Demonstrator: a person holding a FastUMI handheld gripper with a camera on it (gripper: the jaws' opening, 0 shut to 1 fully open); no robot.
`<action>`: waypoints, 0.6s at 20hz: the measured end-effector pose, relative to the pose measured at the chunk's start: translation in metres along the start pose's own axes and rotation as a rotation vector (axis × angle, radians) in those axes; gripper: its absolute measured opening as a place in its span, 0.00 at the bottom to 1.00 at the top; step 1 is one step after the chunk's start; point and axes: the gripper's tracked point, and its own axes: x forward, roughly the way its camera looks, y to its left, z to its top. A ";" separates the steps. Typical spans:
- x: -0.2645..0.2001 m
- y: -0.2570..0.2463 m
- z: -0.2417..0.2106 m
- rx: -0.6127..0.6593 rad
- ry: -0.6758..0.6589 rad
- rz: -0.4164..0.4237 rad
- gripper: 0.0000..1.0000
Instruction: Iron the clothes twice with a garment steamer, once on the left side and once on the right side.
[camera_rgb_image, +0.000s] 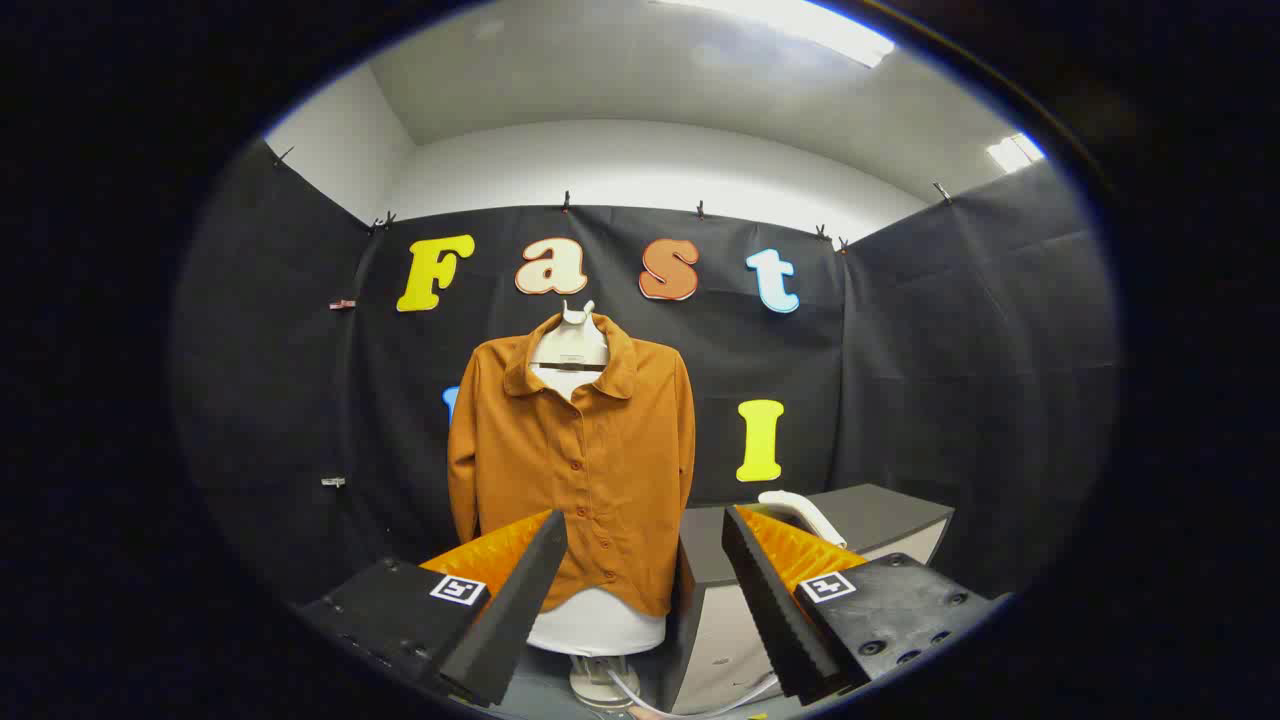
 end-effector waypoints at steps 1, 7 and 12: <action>0.000 0.000 0.000 0.001 0.000 0.000 0.98; -0.003 0.002 0.000 -0.011 0.004 0.000 0.98; -0.005 0.003 0.001 -0.015 0.000 -0.002 0.98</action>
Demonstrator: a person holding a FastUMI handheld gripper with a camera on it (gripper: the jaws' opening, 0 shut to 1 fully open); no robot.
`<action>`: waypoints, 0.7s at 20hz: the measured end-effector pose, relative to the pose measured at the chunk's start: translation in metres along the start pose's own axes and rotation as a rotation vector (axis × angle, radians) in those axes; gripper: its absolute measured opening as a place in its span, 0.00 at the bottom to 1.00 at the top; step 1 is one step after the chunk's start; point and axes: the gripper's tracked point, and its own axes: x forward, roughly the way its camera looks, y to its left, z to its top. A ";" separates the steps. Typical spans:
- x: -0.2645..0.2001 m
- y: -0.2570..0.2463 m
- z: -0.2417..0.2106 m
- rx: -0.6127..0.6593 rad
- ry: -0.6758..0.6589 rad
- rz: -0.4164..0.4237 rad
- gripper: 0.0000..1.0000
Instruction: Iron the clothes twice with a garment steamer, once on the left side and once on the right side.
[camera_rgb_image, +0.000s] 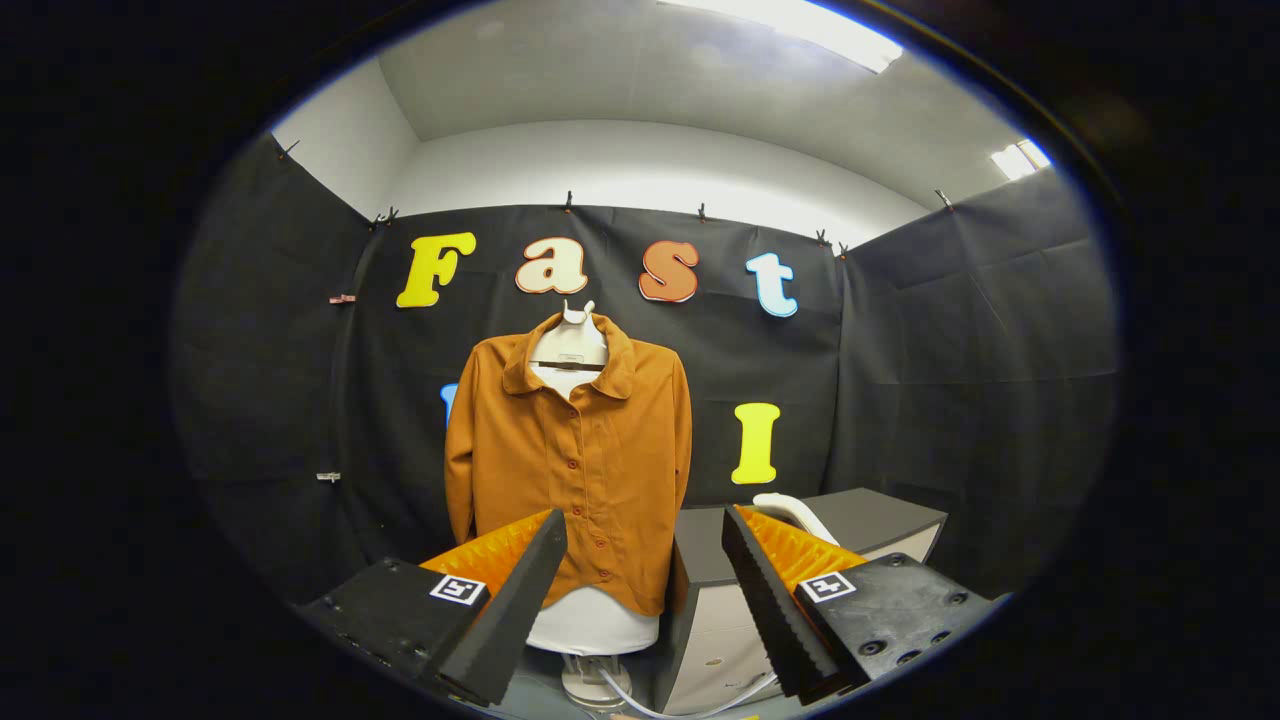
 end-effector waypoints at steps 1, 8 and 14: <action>0.000 0.000 -0.001 0.001 0.000 -0.001 0.98; 0.003 0.008 -0.005 0.007 0.015 0.005 0.98; 0.007 0.013 -0.004 0.006 0.008 -0.008 0.98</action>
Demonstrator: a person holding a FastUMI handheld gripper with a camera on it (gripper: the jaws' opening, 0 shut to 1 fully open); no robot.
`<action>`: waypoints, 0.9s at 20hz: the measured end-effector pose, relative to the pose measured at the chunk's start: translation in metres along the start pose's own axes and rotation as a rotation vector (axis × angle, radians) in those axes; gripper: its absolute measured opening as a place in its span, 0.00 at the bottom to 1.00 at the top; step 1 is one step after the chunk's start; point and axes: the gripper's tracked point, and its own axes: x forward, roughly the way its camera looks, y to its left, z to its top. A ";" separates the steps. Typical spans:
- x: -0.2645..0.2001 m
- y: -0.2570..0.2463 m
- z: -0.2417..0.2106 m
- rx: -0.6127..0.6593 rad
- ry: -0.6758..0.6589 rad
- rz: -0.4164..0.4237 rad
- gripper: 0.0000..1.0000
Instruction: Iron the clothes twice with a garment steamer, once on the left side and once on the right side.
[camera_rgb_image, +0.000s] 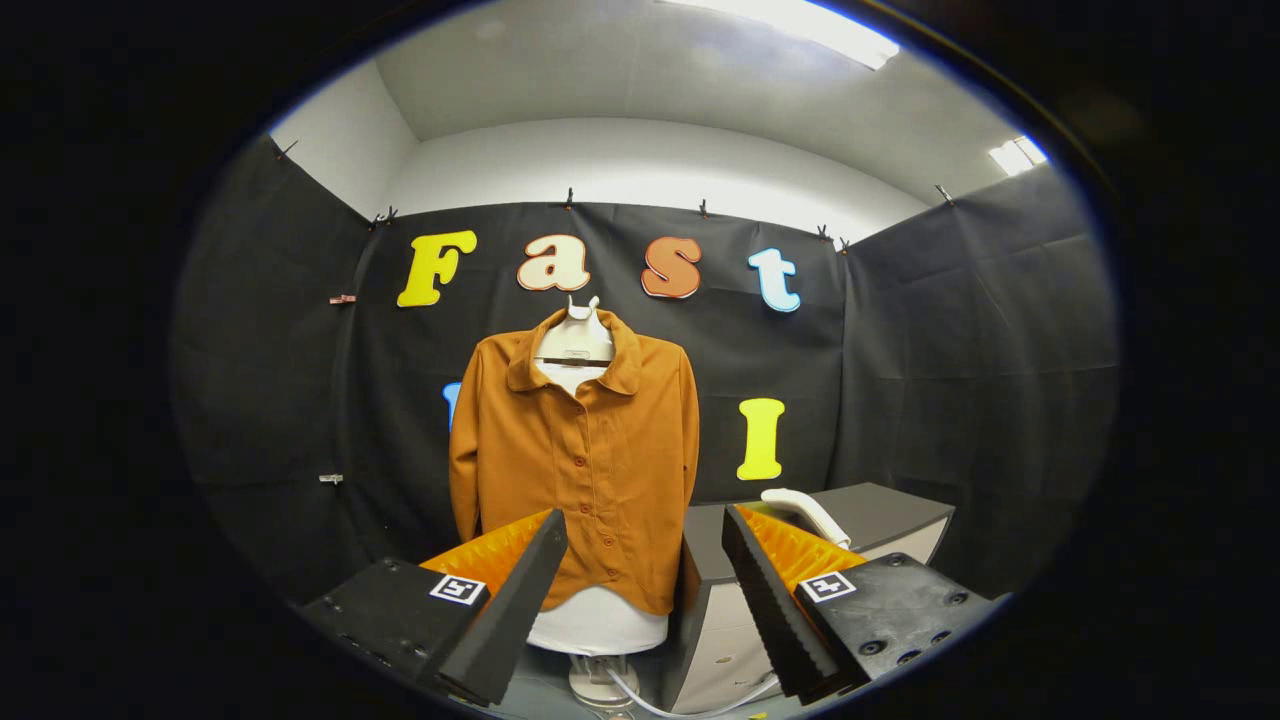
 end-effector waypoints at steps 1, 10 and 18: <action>0.001 0.000 0.000 -0.002 -0.001 -0.006 0.98; 0.010 -0.013 0.000 -0.012 0.033 -0.119 0.98; 0.032 -0.050 -0.003 -0.010 0.049 -0.208 0.98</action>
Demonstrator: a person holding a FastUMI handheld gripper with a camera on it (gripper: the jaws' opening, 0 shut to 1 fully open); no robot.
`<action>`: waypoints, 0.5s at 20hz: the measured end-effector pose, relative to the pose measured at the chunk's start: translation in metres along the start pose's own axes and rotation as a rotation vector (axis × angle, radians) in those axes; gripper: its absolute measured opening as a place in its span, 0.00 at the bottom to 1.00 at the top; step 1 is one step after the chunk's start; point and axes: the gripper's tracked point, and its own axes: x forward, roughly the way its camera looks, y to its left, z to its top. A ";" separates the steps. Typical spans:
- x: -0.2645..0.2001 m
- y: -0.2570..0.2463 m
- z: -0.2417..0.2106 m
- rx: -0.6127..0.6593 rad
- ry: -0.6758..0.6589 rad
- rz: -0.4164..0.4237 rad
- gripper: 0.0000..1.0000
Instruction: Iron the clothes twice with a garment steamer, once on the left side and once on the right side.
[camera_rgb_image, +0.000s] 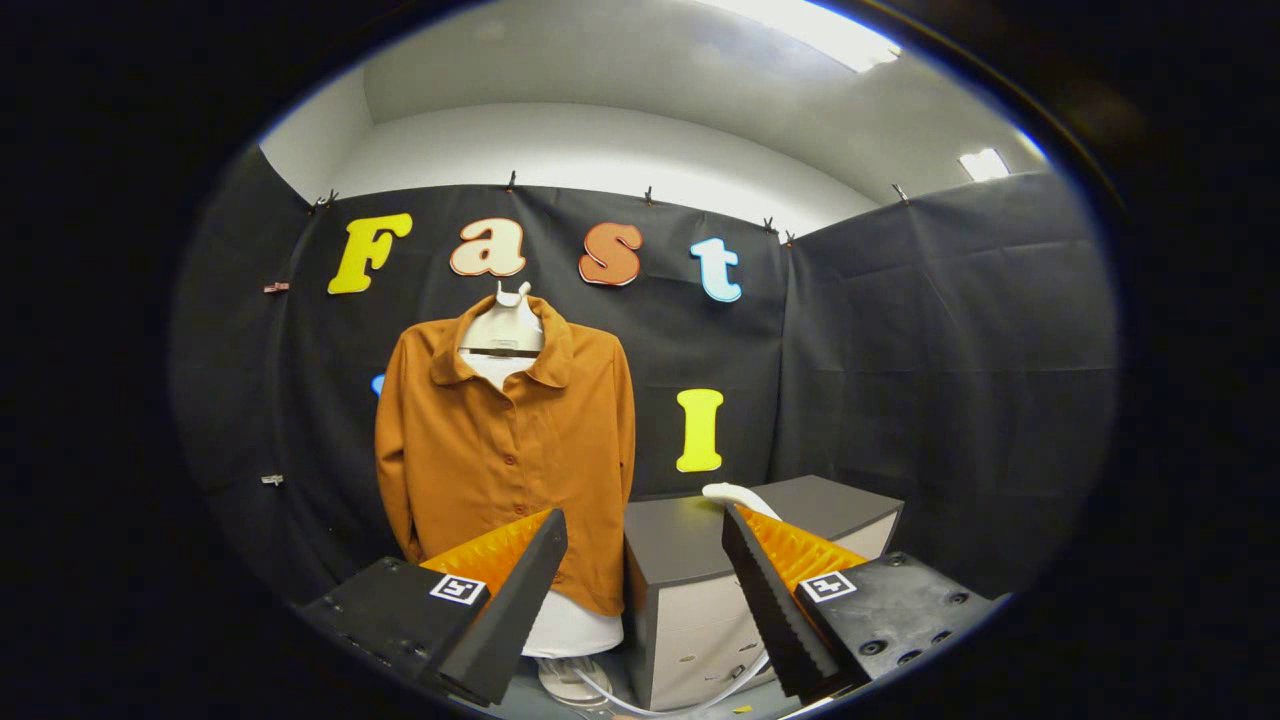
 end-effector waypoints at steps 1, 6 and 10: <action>0.006 -0.004 0.000 0.006 0.001 -0.003 0.98; 0.053 -0.034 -0.008 0.015 0.002 -0.024 0.98; 0.115 -0.074 -0.013 0.017 0.002 -0.037 0.98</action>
